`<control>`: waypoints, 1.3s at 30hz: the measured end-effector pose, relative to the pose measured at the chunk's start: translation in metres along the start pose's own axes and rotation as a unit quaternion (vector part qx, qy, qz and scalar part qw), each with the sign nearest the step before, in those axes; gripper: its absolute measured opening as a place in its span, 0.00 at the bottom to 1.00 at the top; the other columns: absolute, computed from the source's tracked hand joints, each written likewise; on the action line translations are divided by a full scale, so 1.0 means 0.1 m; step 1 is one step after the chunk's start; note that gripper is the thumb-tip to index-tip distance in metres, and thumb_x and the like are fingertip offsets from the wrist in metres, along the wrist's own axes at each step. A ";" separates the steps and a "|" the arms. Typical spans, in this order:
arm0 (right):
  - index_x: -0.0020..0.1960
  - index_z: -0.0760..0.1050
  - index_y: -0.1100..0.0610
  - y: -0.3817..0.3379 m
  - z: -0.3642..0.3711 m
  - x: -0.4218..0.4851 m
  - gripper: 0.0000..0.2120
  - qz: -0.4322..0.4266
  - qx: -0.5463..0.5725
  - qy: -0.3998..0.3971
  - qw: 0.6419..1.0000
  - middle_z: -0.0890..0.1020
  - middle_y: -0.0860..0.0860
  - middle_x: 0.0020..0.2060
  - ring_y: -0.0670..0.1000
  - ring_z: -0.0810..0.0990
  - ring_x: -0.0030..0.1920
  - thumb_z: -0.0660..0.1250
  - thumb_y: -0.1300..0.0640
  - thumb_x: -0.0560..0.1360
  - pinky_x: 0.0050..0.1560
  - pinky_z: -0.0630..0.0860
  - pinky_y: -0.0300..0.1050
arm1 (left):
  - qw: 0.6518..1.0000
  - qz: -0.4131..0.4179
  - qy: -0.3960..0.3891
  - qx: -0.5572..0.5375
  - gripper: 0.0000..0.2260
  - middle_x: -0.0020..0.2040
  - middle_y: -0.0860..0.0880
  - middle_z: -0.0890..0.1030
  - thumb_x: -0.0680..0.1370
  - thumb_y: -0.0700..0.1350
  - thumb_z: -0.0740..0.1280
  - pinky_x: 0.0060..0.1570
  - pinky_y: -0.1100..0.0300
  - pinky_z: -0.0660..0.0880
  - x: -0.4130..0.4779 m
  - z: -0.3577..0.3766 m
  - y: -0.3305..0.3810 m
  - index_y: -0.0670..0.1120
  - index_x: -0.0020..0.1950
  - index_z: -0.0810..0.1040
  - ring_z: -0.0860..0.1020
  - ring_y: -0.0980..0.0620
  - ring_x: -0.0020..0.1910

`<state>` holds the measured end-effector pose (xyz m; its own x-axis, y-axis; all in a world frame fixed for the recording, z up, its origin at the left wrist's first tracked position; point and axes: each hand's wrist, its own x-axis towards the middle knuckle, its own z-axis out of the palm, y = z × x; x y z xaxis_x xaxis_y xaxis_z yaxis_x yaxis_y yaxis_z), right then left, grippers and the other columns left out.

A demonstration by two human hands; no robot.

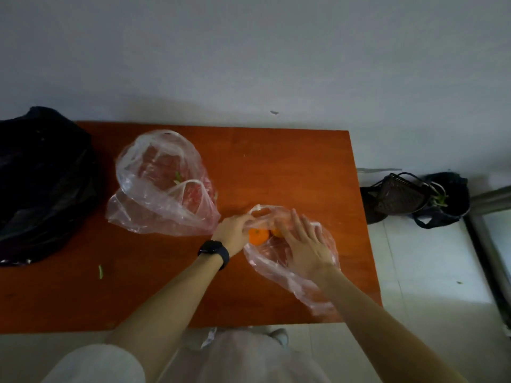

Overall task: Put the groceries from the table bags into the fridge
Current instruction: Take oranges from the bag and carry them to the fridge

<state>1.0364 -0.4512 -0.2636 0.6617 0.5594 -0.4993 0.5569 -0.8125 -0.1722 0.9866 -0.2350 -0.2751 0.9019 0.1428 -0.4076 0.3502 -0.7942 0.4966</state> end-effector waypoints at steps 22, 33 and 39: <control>0.73 0.70 0.45 0.24 0.10 0.44 0.32 0.070 0.145 0.110 0.981 0.71 0.46 0.71 0.53 0.70 0.66 0.60 0.30 0.75 0.60 0.75 0.52 | 0.913 0.242 -0.105 0.311 0.28 0.80 0.48 0.58 0.79 0.46 0.63 0.72 0.48 0.59 0.55 -0.06 -0.50 0.49 0.78 0.60 0.58 0.48 0.77; 0.78 0.56 0.42 0.14 0.20 0.27 0.48 0.071 0.156 0.084 0.981 0.56 0.42 0.80 0.49 0.56 0.78 0.66 0.25 0.65 0.68 0.69 0.55 | 0.909 0.310 -0.077 0.268 0.31 0.78 0.44 0.62 0.71 0.49 0.67 0.68 0.49 0.67 0.45 -0.22 -0.41 0.48 0.74 0.66 0.68 0.43 0.72; 0.68 0.72 0.48 0.01 0.22 0.07 0.35 0.071 0.141 0.208 0.965 0.73 0.49 0.64 0.53 0.72 0.62 0.69 0.32 0.66 0.55 0.77 0.54 | 0.832 0.451 -0.007 0.324 0.28 0.71 0.46 0.72 0.72 0.58 0.68 0.68 0.48 0.64 0.39 -0.19 -0.31 0.45 0.68 0.74 0.69 0.46 0.69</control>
<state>1.0303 -0.4513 -0.2863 0.8984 0.4086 -0.1610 0.3254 -0.8655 -0.3807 1.0159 -0.1942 -0.2919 0.7194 -0.6868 -0.1040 -0.6808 -0.7269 0.0907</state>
